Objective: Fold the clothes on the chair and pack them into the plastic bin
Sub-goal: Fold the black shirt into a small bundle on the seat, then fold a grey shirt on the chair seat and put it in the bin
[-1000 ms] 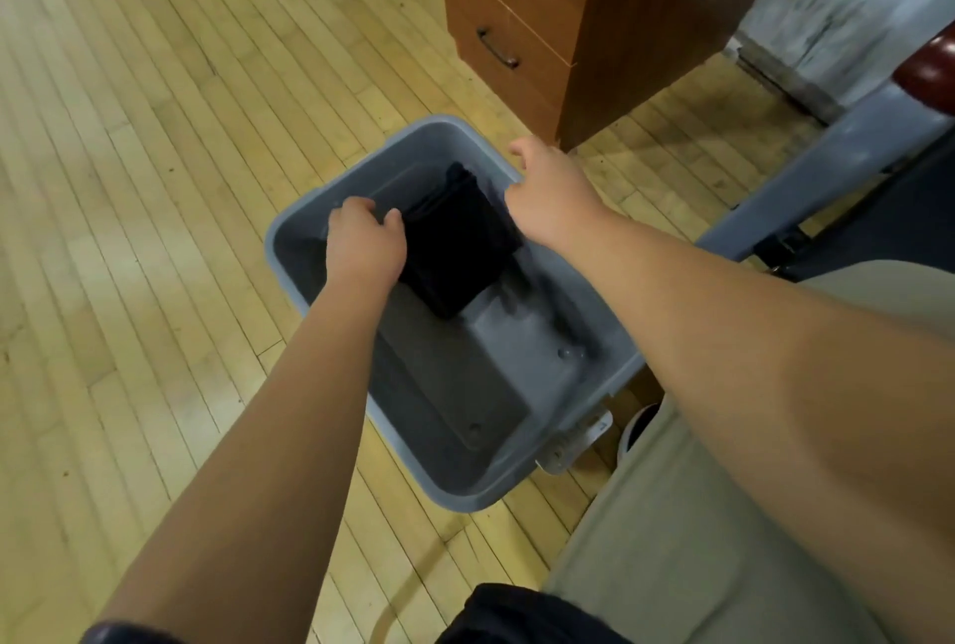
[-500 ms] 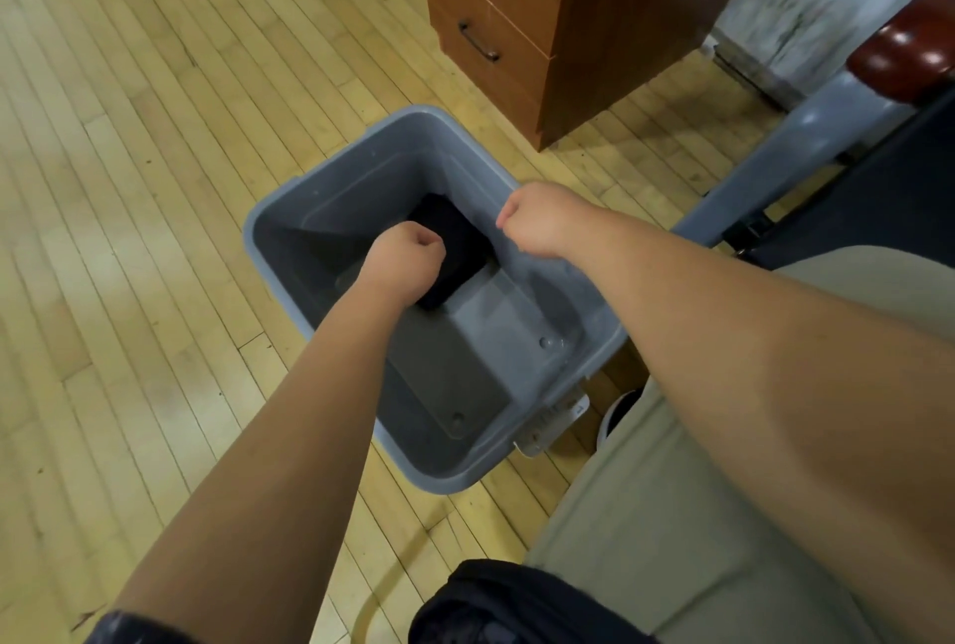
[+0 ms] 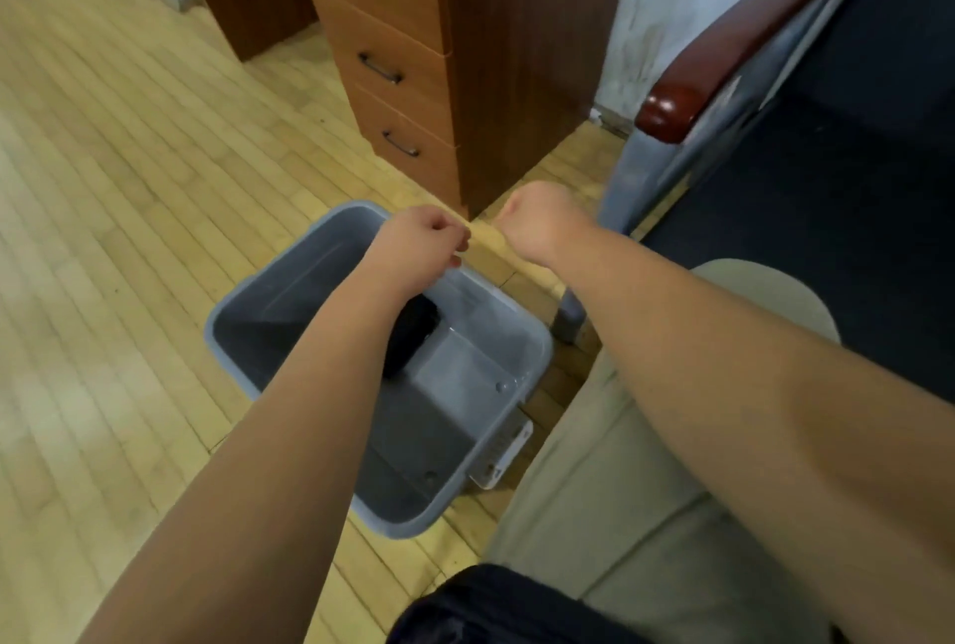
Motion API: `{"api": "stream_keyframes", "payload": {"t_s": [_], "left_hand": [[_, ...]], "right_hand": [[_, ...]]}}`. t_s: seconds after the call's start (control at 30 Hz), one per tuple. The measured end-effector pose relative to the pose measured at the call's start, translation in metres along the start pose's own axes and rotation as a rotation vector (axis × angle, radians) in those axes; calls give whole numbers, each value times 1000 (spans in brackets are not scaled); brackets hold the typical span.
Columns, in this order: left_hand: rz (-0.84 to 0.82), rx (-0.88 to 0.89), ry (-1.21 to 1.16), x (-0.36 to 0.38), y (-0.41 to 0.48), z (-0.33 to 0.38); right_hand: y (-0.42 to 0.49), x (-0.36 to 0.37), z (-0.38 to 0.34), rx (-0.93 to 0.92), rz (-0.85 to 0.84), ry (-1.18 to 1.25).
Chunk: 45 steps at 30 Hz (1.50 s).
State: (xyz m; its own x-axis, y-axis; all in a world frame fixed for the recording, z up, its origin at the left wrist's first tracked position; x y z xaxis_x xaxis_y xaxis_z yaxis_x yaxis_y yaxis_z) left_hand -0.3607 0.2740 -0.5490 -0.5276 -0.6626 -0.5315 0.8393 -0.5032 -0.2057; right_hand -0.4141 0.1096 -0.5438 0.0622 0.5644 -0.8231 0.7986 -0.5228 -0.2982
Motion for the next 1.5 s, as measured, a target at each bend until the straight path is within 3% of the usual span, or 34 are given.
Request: {"api": "stream_keyframes", "payload": {"t_s": [0.17,0.33,0.7,0.87,1.0,1.2,1.33,1.5], "left_hand": [[-63,168,62,35,-6,89],[-147,342,65,101,-20,186],[-571,706,203,308,-106,387],[-656,825,218,383,-145,433],[-726,838,175,442,-163,414],[-925,1055,595,517,-180,376],[-1087,1146,696,554,-193,364],[-1315,1180,977,598,-203,337]], "right_hand": [[-31,-100,45,10,139,21],[-89,-183,134,125,314,82],[-240,-290,366,473,601,366],[-292,-298,451,664,698,605],[-316,-313,495,753,757,622],[-330,-307,557,948,645,514],[-335,-289,589,1072,392,352],[-342,-269,606,1087,99,198]]}}
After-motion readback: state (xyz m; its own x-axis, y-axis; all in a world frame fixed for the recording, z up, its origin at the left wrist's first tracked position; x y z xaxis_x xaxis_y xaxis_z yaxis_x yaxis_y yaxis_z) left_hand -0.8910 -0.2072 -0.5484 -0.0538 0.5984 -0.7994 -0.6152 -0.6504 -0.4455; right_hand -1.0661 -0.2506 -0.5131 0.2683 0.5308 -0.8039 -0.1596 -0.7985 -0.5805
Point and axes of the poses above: each hand's wrist, its own y-axis towards the middle knuckle, its own x-axis out of the palm, z = x × y, the point moved 4 cm from there along y, towards the middle knuckle, and after that the axes turned 7 degrees about x, right-handed, at the moved point
